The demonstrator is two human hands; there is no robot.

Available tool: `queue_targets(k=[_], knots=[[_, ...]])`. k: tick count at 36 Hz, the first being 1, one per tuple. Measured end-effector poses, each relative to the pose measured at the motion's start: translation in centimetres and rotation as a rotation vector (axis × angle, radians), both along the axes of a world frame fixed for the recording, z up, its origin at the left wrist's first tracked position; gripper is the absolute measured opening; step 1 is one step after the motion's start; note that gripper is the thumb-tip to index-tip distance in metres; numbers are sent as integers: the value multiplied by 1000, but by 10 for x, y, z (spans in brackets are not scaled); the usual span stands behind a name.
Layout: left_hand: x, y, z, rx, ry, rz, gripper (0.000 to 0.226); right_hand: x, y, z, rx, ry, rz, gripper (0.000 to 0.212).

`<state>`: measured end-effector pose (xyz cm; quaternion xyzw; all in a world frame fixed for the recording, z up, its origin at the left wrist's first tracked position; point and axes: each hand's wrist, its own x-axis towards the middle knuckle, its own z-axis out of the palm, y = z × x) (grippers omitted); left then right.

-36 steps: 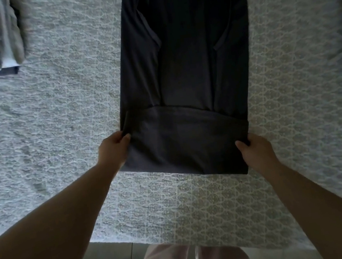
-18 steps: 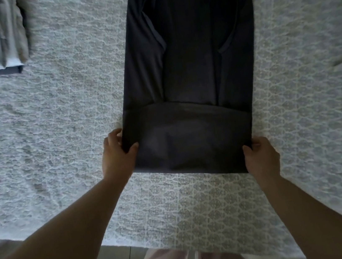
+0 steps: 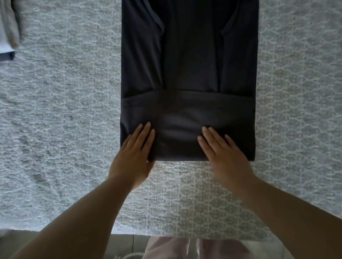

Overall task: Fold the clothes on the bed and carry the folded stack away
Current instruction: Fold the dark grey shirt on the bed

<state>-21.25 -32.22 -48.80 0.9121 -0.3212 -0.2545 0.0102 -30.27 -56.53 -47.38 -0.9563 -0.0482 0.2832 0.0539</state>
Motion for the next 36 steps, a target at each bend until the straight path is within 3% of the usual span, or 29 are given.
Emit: queue_targets(k=[5, 15, 17, 22, 28, 32, 34, 36], knots=[[16, 19, 9, 135, -90, 114, 72, 1, -25, 3, -37, 9, -75, 70], [53, 32, 43, 217, -42, -72, 65, 35, -62, 39, -19, 194, -43, 63], [55, 29, 48, 194, 16, -60, 58, 38, -63, 46, 5, 242, -91, 63], [52, 20, 70, 149, 305, 245, 45, 33, -65, 60, 24, 312, -144, 56], [44, 6, 94, 461, 618, 88, 32, 23, -63, 71, 136, 640, -216, 34], [46, 1, 104, 624, 848, 114, 28, 25, -61, 81, 90, 907, -165, 48], [53, 2, 104, 589, 864, 197, 24, 29, -72, 82, 135, 925, -224, 57], [63, 5, 102, 497, 725, 223, 19, 35, -89, 79, 291, 868, -436, 56]])
